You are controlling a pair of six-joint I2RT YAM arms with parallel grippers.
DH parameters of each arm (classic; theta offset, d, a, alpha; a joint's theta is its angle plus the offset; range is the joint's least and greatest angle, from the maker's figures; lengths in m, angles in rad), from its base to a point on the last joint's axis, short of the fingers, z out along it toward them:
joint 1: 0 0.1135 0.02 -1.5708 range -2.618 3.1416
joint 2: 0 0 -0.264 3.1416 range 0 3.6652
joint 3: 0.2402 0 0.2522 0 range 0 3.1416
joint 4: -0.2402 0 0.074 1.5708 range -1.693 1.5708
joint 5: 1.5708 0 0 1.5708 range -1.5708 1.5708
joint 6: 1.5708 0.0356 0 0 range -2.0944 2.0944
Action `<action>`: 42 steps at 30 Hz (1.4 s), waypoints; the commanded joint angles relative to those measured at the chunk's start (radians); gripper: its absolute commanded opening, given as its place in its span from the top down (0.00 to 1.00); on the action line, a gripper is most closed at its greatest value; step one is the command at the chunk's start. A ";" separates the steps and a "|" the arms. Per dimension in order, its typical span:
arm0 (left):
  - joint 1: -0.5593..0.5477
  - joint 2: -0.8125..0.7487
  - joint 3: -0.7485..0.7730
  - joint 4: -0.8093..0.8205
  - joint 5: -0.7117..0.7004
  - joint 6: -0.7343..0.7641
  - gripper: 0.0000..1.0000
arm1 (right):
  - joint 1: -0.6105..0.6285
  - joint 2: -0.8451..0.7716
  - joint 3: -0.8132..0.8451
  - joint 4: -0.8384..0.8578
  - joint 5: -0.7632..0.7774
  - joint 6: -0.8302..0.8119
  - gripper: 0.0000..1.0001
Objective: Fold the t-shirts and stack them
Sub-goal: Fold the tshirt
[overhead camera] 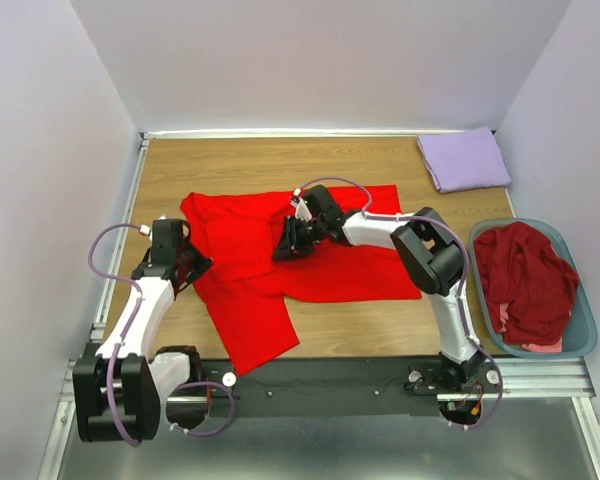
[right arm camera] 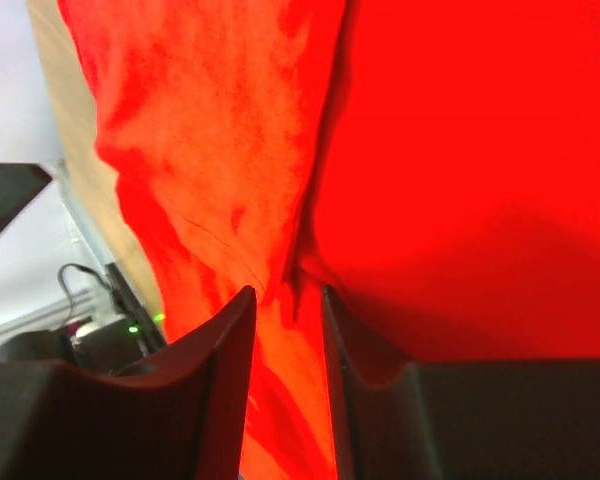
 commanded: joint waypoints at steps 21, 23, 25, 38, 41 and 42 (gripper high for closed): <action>0.055 0.677 0.540 0.299 -0.241 0.144 0.50 | -0.619 -0.162 -0.053 -0.081 0.212 -0.183 0.58; 0.053 0.755 0.589 0.303 -0.239 0.153 0.53 | -0.619 -0.140 -0.021 -0.081 0.207 -0.186 0.60; 0.053 0.803 0.632 0.296 -0.254 0.161 0.61 | -0.622 -0.110 0.004 -0.081 0.206 -0.190 0.61; 0.093 1.009 0.795 0.175 -0.271 0.135 0.94 | -0.726 0.056 0.028 -0.078 0.236 -0.183 0.65; 0.090 1.052 0.868 0.125 -0.267 0.150 0.95 | -0.763 0.087 0.048 -0.079 0.253 -0.190 0.65; 0.092 1.055 0.875 0.123 -0.261 0.155 0.95 | -0.771 0.091 0.057 -0.079 0.250 -0.194 0.65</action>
